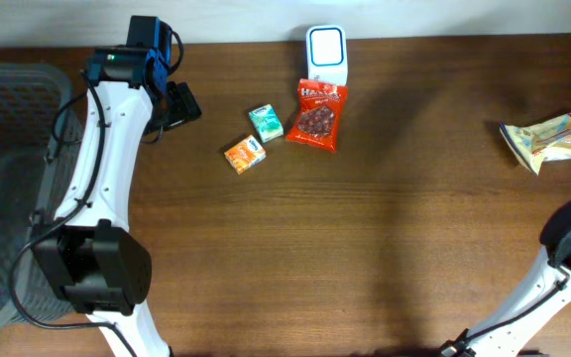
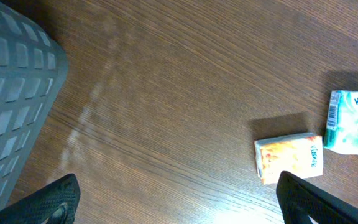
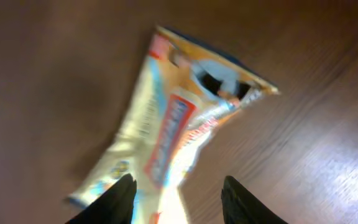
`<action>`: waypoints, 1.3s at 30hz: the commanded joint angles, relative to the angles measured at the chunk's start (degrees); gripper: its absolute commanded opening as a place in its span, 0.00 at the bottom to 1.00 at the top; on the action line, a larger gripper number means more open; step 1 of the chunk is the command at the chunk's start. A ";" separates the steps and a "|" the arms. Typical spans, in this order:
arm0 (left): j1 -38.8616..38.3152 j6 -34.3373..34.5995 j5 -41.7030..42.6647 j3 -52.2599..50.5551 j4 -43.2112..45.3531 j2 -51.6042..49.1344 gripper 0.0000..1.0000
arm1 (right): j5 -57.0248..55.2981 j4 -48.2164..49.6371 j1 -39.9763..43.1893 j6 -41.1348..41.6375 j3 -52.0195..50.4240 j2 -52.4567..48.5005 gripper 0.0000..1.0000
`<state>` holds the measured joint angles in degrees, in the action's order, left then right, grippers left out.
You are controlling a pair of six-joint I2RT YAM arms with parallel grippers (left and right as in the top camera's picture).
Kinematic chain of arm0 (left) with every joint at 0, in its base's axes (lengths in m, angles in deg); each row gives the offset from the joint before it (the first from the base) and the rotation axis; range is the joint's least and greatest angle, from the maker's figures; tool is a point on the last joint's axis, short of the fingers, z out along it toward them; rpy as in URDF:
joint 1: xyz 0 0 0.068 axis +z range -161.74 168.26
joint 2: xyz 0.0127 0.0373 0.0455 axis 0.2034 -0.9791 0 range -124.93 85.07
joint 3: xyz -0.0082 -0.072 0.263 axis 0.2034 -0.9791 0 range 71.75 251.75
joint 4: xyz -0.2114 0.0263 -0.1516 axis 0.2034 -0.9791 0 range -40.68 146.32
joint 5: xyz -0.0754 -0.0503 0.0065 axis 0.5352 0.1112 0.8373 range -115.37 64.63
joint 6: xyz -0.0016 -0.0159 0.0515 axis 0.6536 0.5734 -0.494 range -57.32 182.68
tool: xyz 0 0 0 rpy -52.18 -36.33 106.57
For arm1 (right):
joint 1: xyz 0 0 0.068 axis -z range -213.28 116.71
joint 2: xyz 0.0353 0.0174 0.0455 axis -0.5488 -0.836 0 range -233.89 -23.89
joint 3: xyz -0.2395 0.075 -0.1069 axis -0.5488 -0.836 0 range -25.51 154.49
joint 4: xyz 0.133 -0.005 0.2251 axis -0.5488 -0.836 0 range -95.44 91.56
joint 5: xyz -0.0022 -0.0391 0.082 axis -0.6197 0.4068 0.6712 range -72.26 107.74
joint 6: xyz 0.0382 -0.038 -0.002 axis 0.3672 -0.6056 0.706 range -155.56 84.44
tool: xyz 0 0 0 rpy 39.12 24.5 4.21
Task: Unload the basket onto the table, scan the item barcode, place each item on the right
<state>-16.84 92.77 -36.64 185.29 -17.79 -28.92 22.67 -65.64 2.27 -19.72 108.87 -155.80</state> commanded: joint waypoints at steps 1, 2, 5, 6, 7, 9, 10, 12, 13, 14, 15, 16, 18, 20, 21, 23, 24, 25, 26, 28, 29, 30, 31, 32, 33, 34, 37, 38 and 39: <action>-0.15 0.72 2.69 -0.15 -0.04 1.18 0.99 | 37.16 -1.36 -3.52 -8.83 3.63 3.21 0.48; -0.15 0.72 2.97 -0.15 -0.04 1.18 0.99 | 42.27 -2.54 -6.27 -11.50 3.45 3.19 0.52; -0.15 0.72 2.97 -0.15 -0.09 1.18 0.99 | 35.56 -3.17 -17.79 -13.03 1.33 3.17 0.73; -0.15 0.72 2.95 -0.15 -0.09 1.18 0.99 | 30.71 -2.19 -22.56 -12.24 0.31 2.89 0.79; -0.15 0.72 2.95 -0.15 -0.09 1.18 0.99 | 26.73 -1.27 -25.99 -10.62 -0.39 2.45 0.80; -0.15 0.72 2.93 -0.15 -0.07 1.18 0.99 | 14.67 2.21 -35.50 -5.31 -2.14 0.48 0.81; -0.15 0.72 2.93 -0.15 -0.07 1.18 0.99 | 10.62 3.45 -38.40 -2.84 -2.86 -0.15 0.81; -0.15 0.72 2.95 -0.15 -0.44 1.18 0.99 | 2.80 6.25 -45.22 1.81 -3.43 -2.78 0.80; -0.15 0.72 2.95 -0.15 -0.55 1.18 0.99 | 0.48 7.23 -47.34 2.86 -3.48 -3.78 0.80; -0.15 0.72 2.95 -0.15 -0.55 1.18 0.99 | -1.46 8.11 -49.24 3.63 -3.48 -4.68 0.79; -0.15 0.72 2.95 -0.15 -0.52 1.18 0.99 | -3.19 8.90 -51.01 4.63 -3.48 -5.55 0.78; -0.15 0.72 2.93 -0.15 -0.52 1.18 0.99 | -4.28 10.14 -53.09 4.63 -3.48 -6.62 0.78; -0.15 0.70 2.93 -0.15 -0.55 1.18 0.99 | -8.39 11.78 -56.30 4.68 -3.48 -8.50 0.74; -0.15 0.70 2.95 -0.15 -0.52 1.18 0.99 | -13.97 12.26 -57.92 6.62 -3.48 -10.10 0.64; -0.15 0.70 2.93 -0.15 -0.52 1.18 0.99 | -16.26 12.50 -58.45 7.19 -3.48 -10.97 0.55; -0.15 0.70 2.91 -0.15 -0.52 1.18 0.99 | -16.68 13.33 -58.58 7.17 -3.48 -12.90 0.42; -0.15 0.70 2.93 -0.15 -0.52 1.18 0.99 | -16.83 13.44 -58.47 7.17 -3.48 -13.92 0.32; -0.15 0.70 2.93 -0.15 -0.55 1.18 0.99 | -16.81 13.53 -58.40 7.17 -3.48 -14.71 0.26; -0.15 0.70 2.93 -0.15 -0.55 1.18 0.99 | -16.79 13.42 -58.40 7.15 -3.48 -15.65 0.22; -0.15 0.70 2.93 -0.15 -0.55 1.18 0.99 | -16.70 11.15 -58.42 7.17 -3.48 -16.39 0.12; -0.15 0.70 2.91 -0.15 -0.55 1.18 0.99 | -15.96 9.75 -58.42 7.17 -3.48 -16.39 0.08; -0.15 0.70 2.91 -0.15 -0.52 1.18 0.99 | -14.86 7.98 -58.42 7.17 -3.45 -16.35 0.07; -0.15 0.70 2.91 -0.15 -0.50 1.18 0.99 | -12.96 5.51 -58.42 7.15 -3.45 -16.31 0.04; -0.15 0.70 2.93 -0.15 -0.50 1.18 0.99 | -11.39 3.21 -58.42 7.15 -3.45 -16.20 0.04; -0.15 0.70 2.93 -0.15 -0.50 1.18 0.99 | -9.05 -0.11 -58.42 7.15 -3.45 -16.20 0.04; -0.15 0.70 2.93 -0.15 -0.48 1.18 0.99 | -6.54 -3.41 -58.42 6.93 -3.45 -16.20 0.04; -0.15 0.70 3.17 -0.15 -0.68 1.18 0.99 | 5.88 -12.52 -58.42 0.90 -3.45 -16.20 0.04; -0.15 0.63 4.07 -0.15 -1.01 1.18 0.99 | 11.19 -14.80 -58.42 -2.67 -3.45 -16.20 0.04; -0.15 -1.05 6.12 -0.15 -0.96 1.18 0.99 | 16.79 -18.21 -58.40 -6.21 -3.45 -15.85 0.04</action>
<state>-16.82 92.74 -33.73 185.29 -18.36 -28.92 22.76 -79.56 -55.92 -17.32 107.28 -169.81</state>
